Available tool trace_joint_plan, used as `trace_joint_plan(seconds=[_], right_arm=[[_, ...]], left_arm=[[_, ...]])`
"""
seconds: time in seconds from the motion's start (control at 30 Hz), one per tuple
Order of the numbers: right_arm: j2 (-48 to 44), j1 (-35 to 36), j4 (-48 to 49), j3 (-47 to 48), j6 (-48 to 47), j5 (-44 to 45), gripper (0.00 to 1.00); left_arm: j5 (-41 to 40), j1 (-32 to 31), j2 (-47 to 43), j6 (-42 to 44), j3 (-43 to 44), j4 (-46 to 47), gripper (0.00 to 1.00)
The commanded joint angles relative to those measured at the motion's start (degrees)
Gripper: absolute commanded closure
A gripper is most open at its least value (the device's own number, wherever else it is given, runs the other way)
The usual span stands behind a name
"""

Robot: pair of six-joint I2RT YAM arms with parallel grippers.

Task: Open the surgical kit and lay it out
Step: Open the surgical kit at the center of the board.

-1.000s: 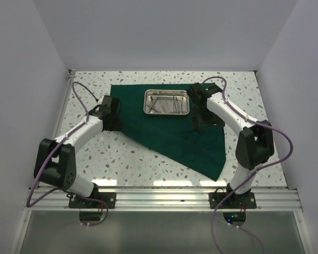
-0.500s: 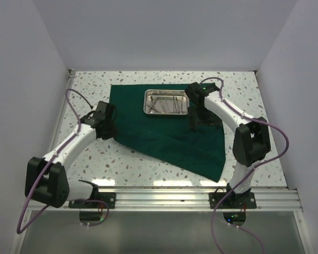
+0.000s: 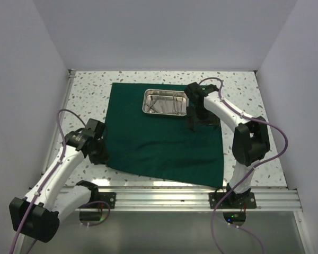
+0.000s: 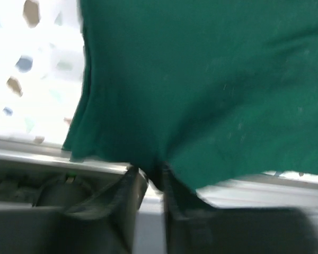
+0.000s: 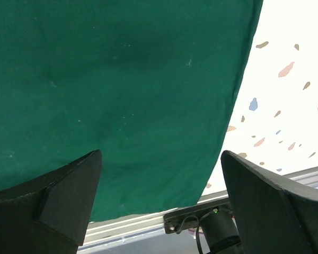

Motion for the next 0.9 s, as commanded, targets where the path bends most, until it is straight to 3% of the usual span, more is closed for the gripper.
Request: trace_joint_plan(seconds=[0.0,0.03,0.07,0.13,0.17,0.27,0.37,0.57,0.7,0.87], right_arm=[[0.31,-0.12,0.53,0.66,0.31,-1.1,0.02],[0.22,-0.12,0.62,1.18,0.48,-0.75,0.01],[0.22,-0.12,0.7,1.45,0.49,-0.49,0.01],[0.39,-0.12,0.88,2.41,0.49,0.73,0.01],[0.83,-0.03,0.97,2.94,0.49,1.09,0.01],[1.54,-0.91,1.67,4.87,0.66,0.92,0.01],[1.8,-4.41,4.12,6.19,0.92,-2.23,0.01],[6.01,-14.43,7.21,11.1,1.1,-6.81,0.03],[11.28,-14.53,7.29,19.71,-0.3,-11.01,0.09],[17.35,-14.36,7.38,29.39,1.89,-19.45,0.14]], left_arm=[[1.34,-0.15,-2.16,2.22,3.5,-10.06,0.69],[1.95,-0.06,-2.07,2.22,4.29,-10.7,0.56],[3.26,-0.14,-1.98,2.57,5.69,-10.7,0.32],[3.98,-0.15,-1.89,2.57,7.54,-10.7,0.06],[3.54,-0.15,-1.28,2.4,9.47,-10.44,0.0],[0.39,-0.15,1.88,3.01,13.51,-7.81,0.0],[-4.1,-0.06,10.64,3.97,18.96,-3.34,0.0],[-5.96,2.13,25.58,6.96,28.01,13.45,0.01],[-5.96,3.81,35.88,8.28,32.68,22.76,0.03],[-5.6,3.72,48.35,10.04,36.55,26.38,0.05]])
